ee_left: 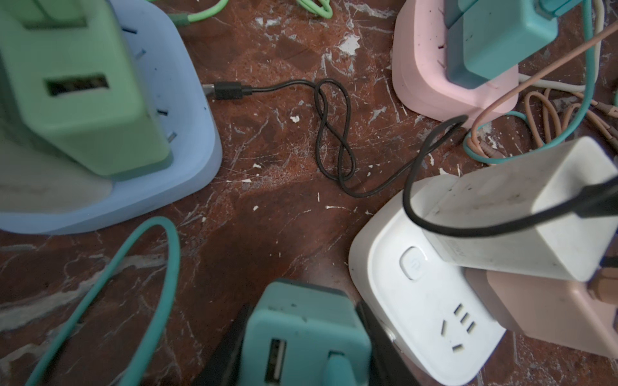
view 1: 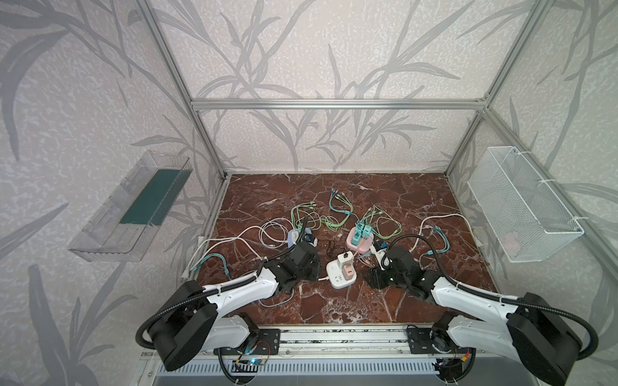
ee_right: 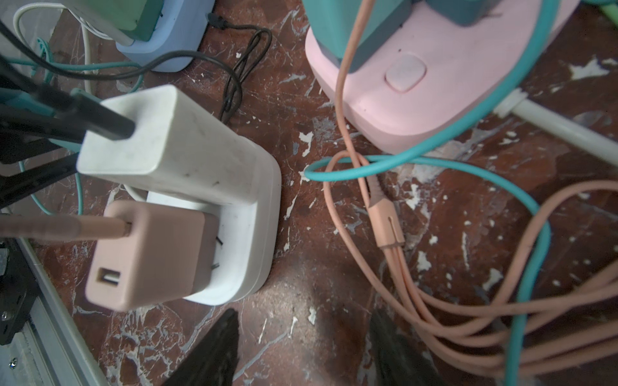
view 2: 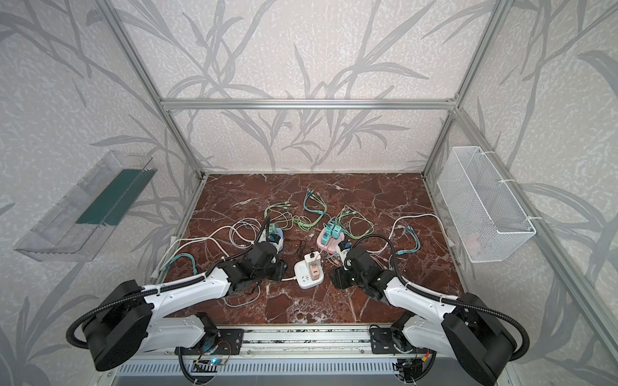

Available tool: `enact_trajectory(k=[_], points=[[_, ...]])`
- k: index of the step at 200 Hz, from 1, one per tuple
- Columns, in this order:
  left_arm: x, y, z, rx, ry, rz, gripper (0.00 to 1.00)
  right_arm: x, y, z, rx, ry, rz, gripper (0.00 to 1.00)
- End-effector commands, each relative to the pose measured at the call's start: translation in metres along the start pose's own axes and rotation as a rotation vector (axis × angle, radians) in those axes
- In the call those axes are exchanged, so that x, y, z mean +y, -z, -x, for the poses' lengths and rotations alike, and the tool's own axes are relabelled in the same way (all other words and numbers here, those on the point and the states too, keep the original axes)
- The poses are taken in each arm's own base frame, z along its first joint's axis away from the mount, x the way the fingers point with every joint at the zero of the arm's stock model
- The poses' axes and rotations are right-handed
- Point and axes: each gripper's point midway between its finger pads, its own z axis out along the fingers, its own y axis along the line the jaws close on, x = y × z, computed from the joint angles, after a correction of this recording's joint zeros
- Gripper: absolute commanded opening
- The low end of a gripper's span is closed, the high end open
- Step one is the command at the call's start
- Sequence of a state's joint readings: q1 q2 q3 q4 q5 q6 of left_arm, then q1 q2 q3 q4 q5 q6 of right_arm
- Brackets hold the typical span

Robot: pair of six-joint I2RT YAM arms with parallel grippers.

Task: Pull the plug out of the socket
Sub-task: 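Draw the teal charger away with the left gripper while the right holds the strip, then lower the teal charger onto the table and open the left gripper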

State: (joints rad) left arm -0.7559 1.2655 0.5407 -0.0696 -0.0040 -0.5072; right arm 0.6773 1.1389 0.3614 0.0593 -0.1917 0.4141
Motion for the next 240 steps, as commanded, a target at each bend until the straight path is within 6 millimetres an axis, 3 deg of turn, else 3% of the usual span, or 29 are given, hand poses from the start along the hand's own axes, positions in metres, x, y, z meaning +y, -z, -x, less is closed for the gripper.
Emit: enact_trajectory(k=[1,33,101,159,196,240], points=[[-0.011,0.004,0.025,-0.095,0.020,-0.052,0.19,0.005,0.004,0.001,-0.023,0.018,0.020,0.63],[-0.011,0.006,0.032,-0.175,0.010,-0.077,0.24,0.005,0.006,0.000,-0.025,0.020,0.022,0.63],[-0.009,-0.012,0.012,-0.099,0.027,-0.084,0.29,0.012,0.006,0.000,-0.028,0.036,0.033,0.63],[-0.003,-0.014,-0.010,-0.026,0.016,-0.077,0.55,0.013,0.007,-0.004,-0.012,0.037,0.020,0.63],[-0.001,-0.011,-0.016,-0.028,0.013,-0.088,0.65,0.015,0.009,-0.001,-0.026,0.040,0.016,0.63],[0.008,0.002,-0.021,-0.029,0.042,-0.057,0.69,0.014,0.010,-0.002,-0.024,0.041,0.002,0.63]])
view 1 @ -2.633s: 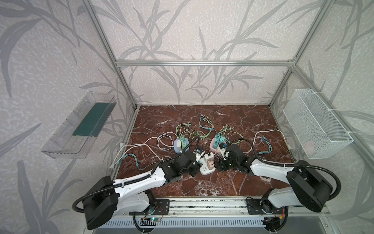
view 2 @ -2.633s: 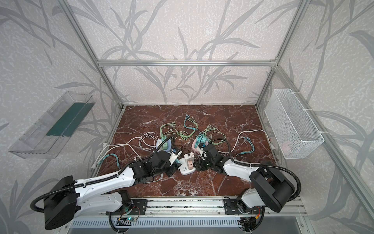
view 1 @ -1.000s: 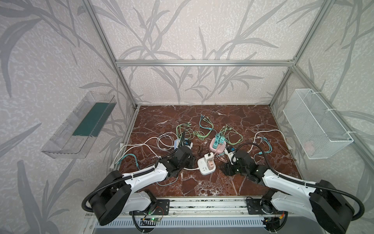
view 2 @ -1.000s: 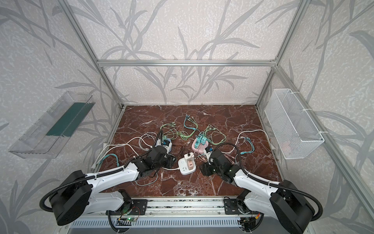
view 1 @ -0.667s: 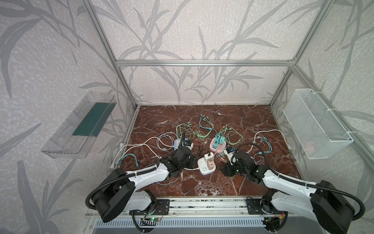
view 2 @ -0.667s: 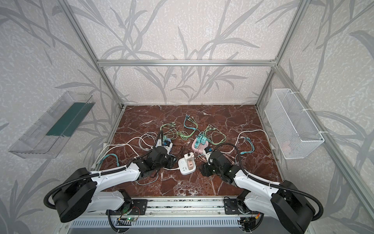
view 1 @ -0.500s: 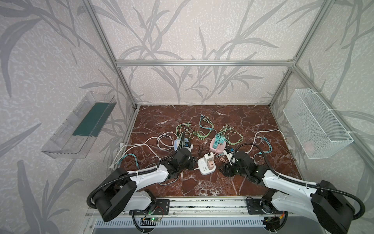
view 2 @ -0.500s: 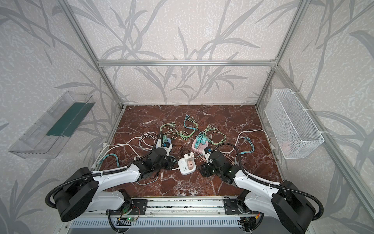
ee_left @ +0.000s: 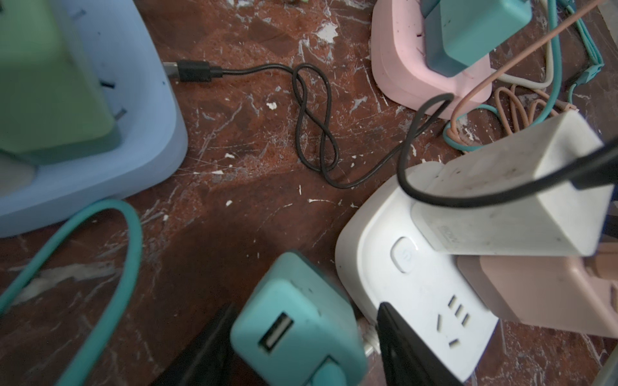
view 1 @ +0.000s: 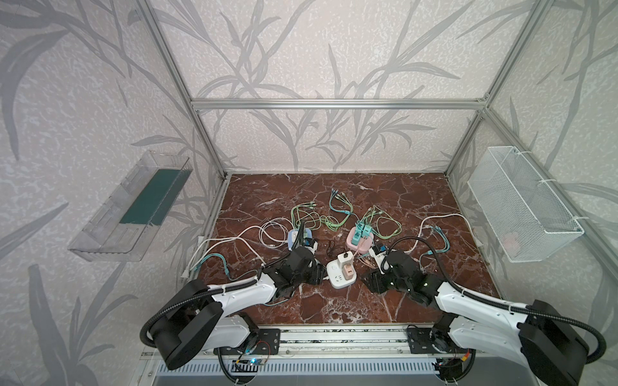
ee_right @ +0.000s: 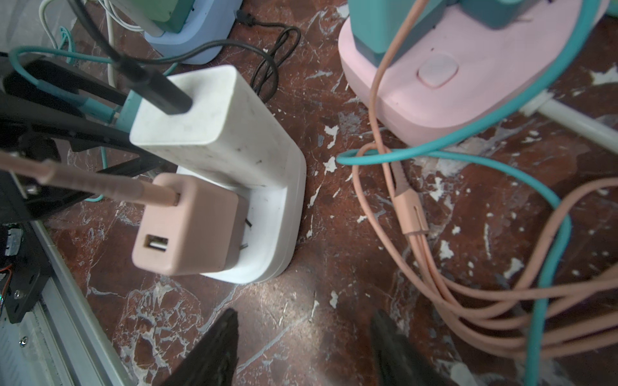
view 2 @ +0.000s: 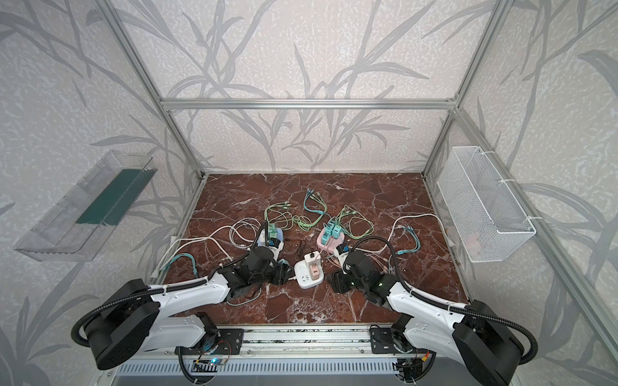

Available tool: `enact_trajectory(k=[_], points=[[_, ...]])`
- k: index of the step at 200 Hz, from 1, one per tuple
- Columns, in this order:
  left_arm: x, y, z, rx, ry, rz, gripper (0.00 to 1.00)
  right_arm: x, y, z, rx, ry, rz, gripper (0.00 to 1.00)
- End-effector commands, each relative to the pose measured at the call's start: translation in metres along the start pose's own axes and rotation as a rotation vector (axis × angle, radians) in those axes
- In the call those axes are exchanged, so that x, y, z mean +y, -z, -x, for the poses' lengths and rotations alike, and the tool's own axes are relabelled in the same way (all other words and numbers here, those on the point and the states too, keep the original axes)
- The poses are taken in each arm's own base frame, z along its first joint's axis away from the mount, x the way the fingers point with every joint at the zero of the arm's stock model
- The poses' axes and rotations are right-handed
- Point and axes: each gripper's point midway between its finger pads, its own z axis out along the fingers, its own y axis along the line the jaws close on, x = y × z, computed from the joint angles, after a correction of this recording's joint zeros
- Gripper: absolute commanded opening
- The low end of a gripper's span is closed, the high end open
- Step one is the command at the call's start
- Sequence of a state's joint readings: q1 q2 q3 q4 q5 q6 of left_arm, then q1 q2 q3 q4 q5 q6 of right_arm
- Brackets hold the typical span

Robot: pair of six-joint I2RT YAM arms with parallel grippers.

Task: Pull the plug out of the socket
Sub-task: 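Lower the teal charger onto the table and open the left gripper, then move the left gripper onto the white strip while the right gripper reaches the pink charger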

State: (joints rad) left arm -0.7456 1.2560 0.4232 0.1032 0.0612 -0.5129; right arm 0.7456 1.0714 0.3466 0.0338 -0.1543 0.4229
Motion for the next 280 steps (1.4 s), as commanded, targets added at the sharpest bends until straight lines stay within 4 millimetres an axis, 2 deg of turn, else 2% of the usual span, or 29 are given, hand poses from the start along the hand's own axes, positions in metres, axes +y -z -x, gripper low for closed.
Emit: enact_trajectory(k=[1,54,154,209,246,280], points=[[0.009,0.010,-0.006,-0.005,0.027,0.028,0.69,0.000,0.003,0.003,-0.011,-0.003,-0.016,0.63],[0.020,0.034,-0.010,-0.038,0.084,0.061,0.74,0.004,0.002,0.006,-0.008,0.006,-0.015,0.63],[0.057,0.068,-0.024,-0.018,0.229,0.264,0.74,0.003,0.004,0.008,-0.005,0.006,-0.049,0.63],[0.066,0.084,-0.023,-0.012,0.239,0.341,0.73,0.003,0.006,0.009,-0.010,0.001,-0.055,0.63],[0.053,0.088,-0.003,-0.075,0.170,0.322,0.72,0.007,0.009,0.011,-0.031,0.018,-0.058,0.63],[0.033,0.080,0.010,-0.099,0.092,0.282,0.72,0.006,0.013,0.012,-0.065,0.014,-0.103,0.62]])
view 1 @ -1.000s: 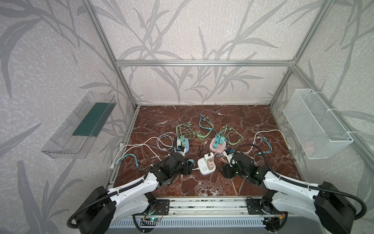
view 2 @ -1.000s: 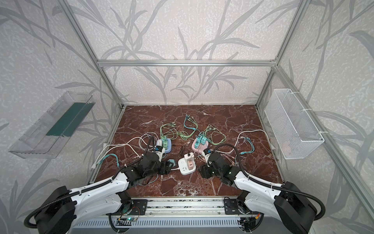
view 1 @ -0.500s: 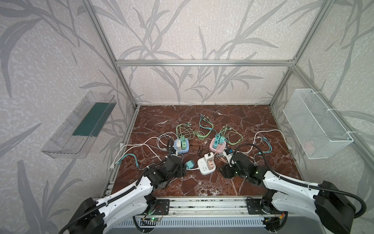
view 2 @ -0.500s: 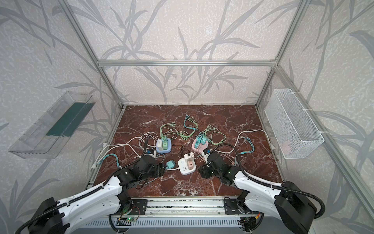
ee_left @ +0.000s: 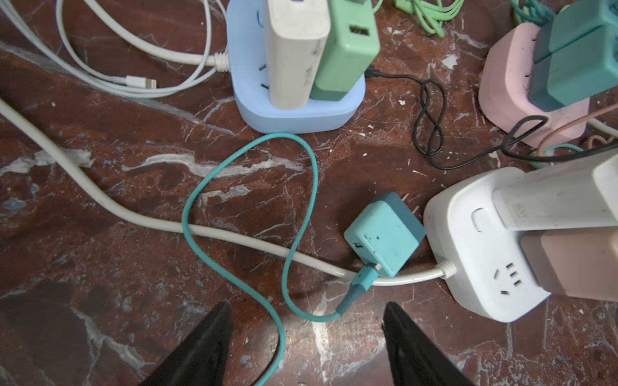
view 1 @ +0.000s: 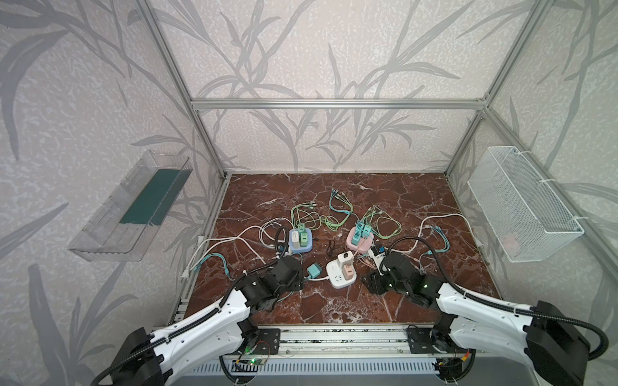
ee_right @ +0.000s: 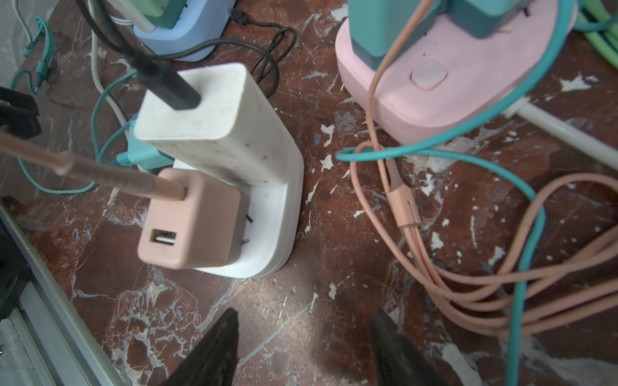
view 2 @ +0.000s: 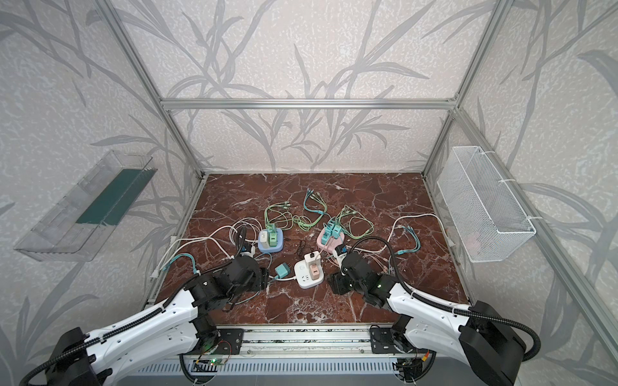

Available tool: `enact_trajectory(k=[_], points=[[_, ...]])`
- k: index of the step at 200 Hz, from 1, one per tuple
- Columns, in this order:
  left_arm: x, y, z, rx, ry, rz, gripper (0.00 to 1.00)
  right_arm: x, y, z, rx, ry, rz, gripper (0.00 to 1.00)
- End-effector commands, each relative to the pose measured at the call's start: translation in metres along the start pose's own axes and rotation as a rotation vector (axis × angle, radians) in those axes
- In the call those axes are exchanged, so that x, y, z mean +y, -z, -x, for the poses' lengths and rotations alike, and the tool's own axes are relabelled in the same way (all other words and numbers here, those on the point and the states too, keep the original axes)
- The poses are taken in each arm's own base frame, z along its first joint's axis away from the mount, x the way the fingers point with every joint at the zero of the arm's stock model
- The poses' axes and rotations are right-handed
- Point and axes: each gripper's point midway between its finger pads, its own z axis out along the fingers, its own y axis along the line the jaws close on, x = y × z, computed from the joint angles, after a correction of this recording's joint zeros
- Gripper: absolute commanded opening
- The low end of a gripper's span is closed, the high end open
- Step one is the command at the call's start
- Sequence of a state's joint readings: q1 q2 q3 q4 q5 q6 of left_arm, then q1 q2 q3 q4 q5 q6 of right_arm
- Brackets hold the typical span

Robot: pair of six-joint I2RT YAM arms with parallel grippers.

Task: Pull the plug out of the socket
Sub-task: 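Move the left gripper onto the white strip while the right gripper reaches the pink charger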

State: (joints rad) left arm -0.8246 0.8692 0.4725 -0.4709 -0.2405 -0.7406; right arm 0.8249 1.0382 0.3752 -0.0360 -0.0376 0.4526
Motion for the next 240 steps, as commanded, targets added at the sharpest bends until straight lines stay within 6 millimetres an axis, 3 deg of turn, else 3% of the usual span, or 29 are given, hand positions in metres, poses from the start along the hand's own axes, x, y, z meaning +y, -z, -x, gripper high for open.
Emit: enact_trajectory(k=[1,42,99,151,240], points=[[-0.013,0.003,0.019,-0.063,-0.046,-0.003,0.72,0.000,0.007,0.011,-0.052,-0.013,-0.046,0.63],[-0.051,-0.002,0.031,-0.082,-0.156,-0.078,0.74,0.003,0.012,0.010,-0.095,-0.022,-0.075,0.62],[-0.095,-0.017,0.032,-0.028,-0.282,-0.162,0.75,0.032,0.010,0.006,-0.112,0.030,-0.032,0.62],[-0.112,-0.030,0.020,0.021,-0.330,-0.204,0.75,0.052,-0.001,0.007,-0.112,0.044,-0.008,0.62],[-0.115,-0.044,0.005,0.079,-0.357,-0.185,0.74,0.063,-0.021,0.016,-0.073,0.038,-0.059,0.59]])
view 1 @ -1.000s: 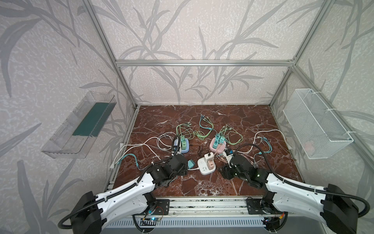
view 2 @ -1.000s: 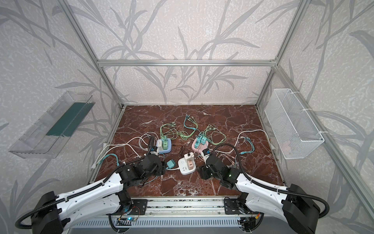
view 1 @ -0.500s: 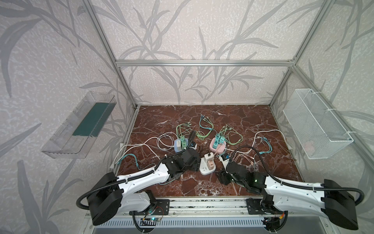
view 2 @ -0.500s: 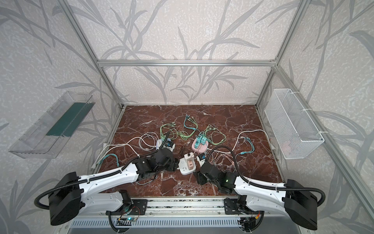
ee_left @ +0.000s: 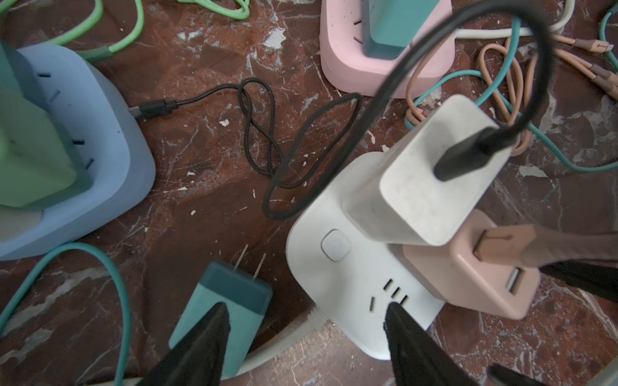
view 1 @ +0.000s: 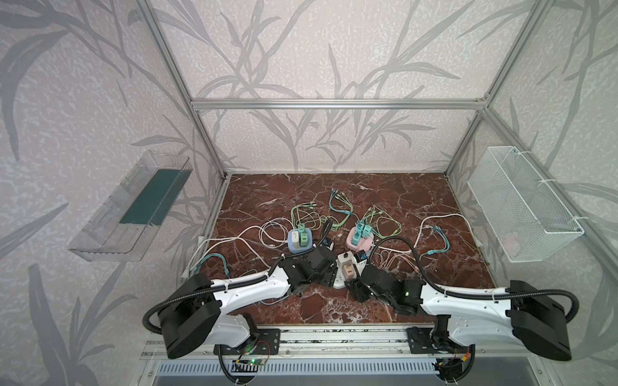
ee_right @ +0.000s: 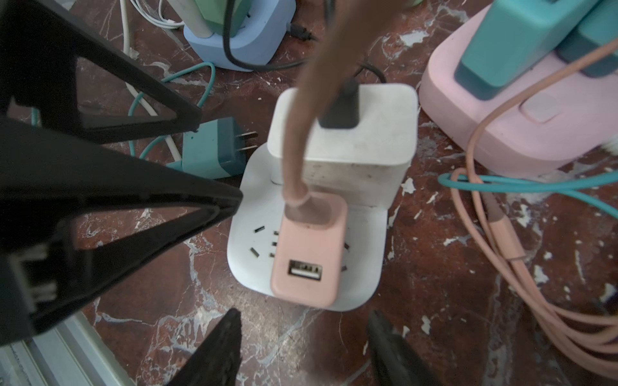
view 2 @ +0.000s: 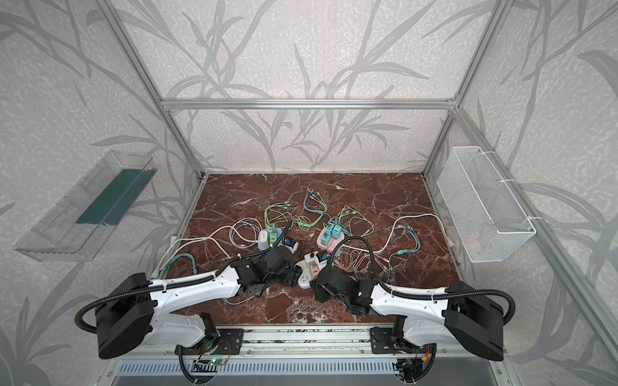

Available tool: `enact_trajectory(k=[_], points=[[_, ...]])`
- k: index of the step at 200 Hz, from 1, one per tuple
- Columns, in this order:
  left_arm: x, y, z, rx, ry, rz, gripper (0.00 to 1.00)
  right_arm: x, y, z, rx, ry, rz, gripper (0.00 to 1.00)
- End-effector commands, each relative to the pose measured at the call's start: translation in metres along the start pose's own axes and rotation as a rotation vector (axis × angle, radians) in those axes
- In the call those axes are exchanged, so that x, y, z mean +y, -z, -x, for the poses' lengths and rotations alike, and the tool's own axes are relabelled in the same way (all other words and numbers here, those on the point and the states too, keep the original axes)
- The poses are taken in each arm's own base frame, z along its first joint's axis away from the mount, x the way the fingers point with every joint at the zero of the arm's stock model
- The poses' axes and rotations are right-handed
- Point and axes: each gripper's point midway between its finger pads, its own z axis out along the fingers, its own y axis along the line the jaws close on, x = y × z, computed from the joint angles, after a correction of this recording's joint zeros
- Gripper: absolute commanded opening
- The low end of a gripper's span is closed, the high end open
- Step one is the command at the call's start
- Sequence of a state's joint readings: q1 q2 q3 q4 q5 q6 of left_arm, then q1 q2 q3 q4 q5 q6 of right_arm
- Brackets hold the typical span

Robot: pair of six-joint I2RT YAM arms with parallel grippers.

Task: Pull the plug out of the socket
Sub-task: 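Move the left gripper onto the white strip while the right gripper reaches the pink charger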

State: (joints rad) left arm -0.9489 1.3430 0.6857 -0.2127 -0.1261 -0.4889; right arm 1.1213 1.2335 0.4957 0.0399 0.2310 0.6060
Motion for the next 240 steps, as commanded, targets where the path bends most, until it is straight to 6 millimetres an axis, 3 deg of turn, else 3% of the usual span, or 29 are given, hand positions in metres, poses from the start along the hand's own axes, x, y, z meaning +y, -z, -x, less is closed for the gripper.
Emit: enact_trajectory(k=[1,76,153,240], points=[[-0.008,-0.001,0.008,-0.014,-0.009,-0.017,0.74,0.004,-0.002,0.012,-0.024,-0.016,-0.024,0.58],[-0.010,-0.004,0.011,-0.035,-0.010,-0.032,0.73,0.000,-0.016,0.012,0.023,0.007,-0.110,0.43],[-0.012,-0.007,0.010,-0.054,-0.012,-0.050,0.73,-0.004,-0.026,0.014,0.030,0.018,-0.119,0.37],[-0.008,-0.015,0.000,-0.011,-0.015,-0.033,0.72,-0.006,-0.025,0.024,0.015,0.043,-0.127,0.23]])
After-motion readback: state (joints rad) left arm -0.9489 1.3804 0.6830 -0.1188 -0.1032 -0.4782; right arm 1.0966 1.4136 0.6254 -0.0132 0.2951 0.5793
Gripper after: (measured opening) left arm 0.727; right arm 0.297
